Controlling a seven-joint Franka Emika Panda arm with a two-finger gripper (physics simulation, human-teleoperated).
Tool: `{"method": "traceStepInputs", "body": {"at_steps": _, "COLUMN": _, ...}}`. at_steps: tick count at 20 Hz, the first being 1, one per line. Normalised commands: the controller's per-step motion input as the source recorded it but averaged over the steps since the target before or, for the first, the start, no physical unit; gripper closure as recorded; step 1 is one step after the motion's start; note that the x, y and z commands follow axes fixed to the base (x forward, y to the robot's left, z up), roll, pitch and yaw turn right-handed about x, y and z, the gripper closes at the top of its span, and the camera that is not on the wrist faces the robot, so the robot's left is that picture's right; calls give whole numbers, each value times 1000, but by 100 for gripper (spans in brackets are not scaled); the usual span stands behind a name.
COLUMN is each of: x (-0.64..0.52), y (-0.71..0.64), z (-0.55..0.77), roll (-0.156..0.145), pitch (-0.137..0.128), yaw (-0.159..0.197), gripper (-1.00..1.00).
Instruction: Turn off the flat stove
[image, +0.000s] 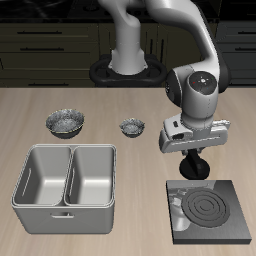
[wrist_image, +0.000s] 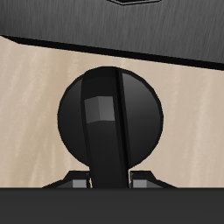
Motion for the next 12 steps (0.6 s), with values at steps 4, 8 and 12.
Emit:
{"method": "traceStepInputs", "body": {"at_steps": 4, "x": -7, "y": 2, "z": 27, "roll": -3, "pitch": 14, "yaw": -95, "gripper": 100}}
{"method": "traceStepInputs", "body": {"at_steps": 8, "x": -29, "y": 40, "z": 62, "roll": 11, "pitch": 0, "yaw": -83, "gripper": 100}}
{"method": "traceStepInputs", "body": {"at_steps": 12, "x": -9, "y": 66, "z": 66, "roll": 20, "pitch": -7, "yaw": -77, "gripper": 100}}
